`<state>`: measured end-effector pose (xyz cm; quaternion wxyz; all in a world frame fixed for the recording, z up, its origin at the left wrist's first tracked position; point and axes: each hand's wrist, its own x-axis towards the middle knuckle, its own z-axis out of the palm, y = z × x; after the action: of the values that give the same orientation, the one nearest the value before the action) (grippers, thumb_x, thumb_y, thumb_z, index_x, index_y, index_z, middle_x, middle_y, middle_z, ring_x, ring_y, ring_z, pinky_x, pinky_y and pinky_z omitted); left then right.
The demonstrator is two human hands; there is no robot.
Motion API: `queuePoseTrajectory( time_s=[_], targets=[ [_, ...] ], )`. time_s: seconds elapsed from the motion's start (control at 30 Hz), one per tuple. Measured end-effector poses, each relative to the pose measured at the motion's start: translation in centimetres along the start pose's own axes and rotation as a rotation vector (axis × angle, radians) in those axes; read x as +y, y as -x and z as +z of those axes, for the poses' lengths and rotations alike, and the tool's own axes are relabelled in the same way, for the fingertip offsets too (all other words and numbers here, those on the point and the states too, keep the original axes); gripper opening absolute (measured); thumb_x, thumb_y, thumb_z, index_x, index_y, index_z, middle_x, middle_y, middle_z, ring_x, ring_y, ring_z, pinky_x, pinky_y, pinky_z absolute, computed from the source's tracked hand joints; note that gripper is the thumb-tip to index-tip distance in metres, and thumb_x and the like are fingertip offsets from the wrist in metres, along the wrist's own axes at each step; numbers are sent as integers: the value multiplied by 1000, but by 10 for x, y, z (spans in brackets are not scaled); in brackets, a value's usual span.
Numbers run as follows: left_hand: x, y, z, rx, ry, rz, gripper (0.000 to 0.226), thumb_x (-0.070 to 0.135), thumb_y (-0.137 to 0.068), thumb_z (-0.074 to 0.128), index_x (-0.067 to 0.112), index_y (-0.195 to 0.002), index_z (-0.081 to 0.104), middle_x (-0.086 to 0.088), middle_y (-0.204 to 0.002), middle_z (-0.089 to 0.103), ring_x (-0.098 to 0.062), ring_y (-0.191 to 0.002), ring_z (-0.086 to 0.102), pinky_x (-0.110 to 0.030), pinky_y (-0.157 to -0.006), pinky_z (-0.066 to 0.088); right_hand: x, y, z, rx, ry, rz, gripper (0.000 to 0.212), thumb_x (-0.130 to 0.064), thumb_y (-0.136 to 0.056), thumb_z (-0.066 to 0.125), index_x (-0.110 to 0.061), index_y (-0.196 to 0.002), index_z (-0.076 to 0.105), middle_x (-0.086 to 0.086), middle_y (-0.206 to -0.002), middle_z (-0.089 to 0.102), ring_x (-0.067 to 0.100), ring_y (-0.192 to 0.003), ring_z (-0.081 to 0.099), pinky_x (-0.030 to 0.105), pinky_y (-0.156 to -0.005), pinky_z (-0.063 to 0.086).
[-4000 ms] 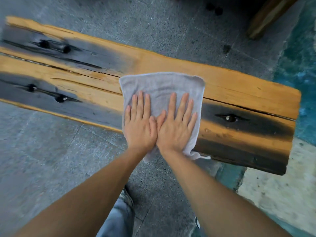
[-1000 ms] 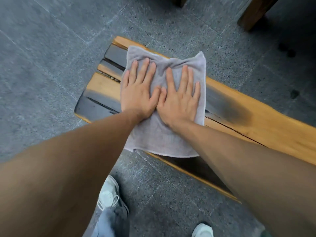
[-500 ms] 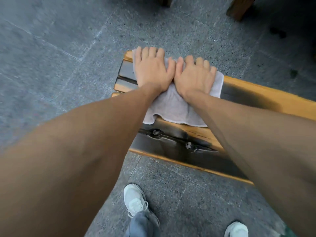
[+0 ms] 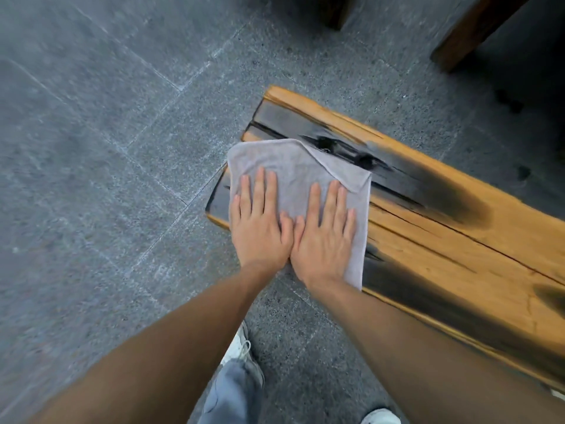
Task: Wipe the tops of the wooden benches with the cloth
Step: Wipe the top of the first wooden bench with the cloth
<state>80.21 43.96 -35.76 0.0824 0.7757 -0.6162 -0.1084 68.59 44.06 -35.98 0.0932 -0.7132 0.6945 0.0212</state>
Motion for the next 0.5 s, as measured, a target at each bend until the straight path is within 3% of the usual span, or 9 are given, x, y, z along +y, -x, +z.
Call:
queuePoseTrajectory(
  time_s=[0.07,0.17,0.27,0.33,0.37,0.43,0.5],
  targets=[
    [-11,-13,-2,-11,-1,73,79,47,-90,40,17,-160,19,-4,-168,17,-26,-156,9,-44,-125,14,3,-11,-5,-12,25,-56,67,-46,-103,23,-23,-163,3,11,-171,-5,25,-158,-5,51,-127,7],
    [-28,-48,-12,-18,14,185,78,51,-94,33,15,-160,16,-4,-169,12,-25,-156,5,-40,-126,8,-6,-49,-15,-43,48,-106,70,-54,-100,19,-29,-163,1,9,-171,-7,24,-158,-5,51,-126,5],
    [-36,-101,-23,-81,115,166,78,53,-95,27,15,-161,11,-6,-169,11,-28,-155,13,-42,-125,19,-29,-102,-25,-31,-20,-102,69,-57,-100,22,-34,-162,3,6,-171,-5,24,-158,-2,50,-126,5],
    [-34,-139,-25,-138,186,49,73,54,-95,26,22,-160,12,-11,-160,34,-34,-140,44,-45,-108,41,-43,-138,-28,-3,-46,-101,68,-58,-100,21,-36,-162,4,5,-171,-4,23,-158,-3,50,-126,2],
    [-32,-154,-24,-137,174,-12,67,53,-96,24,24,-157,20,-16,-146,52,-38,-125,57,-46,-95,46,-48,-155,-28,6,-58,-100,68,-59,-99,20,-38,-162,4,5,-171,-2,23,-158,-2,50,-126,1],
    [-29,-178,-22,-108,142,-70,54,48,-99,20,19,-139,42,-20,-118,66,-43,-106,63,-46,-83,46,-59,-182,-29,23,-66,-78,66,-60,-98,21,-41,-160,11,5,-169,15,24,-156,10,48,-126,4],
    [-25,-193,-22,-133,133,-91,49,44,-102,18,17,-124,52,-21,-114,67,-44,-107,63,-47,-84,45,-65,-199,-32,64,-30,-43,61,-62,-97,24,-44,-155,26,6,-154,41,27,-144,34,47,-118,19]
  ],
)
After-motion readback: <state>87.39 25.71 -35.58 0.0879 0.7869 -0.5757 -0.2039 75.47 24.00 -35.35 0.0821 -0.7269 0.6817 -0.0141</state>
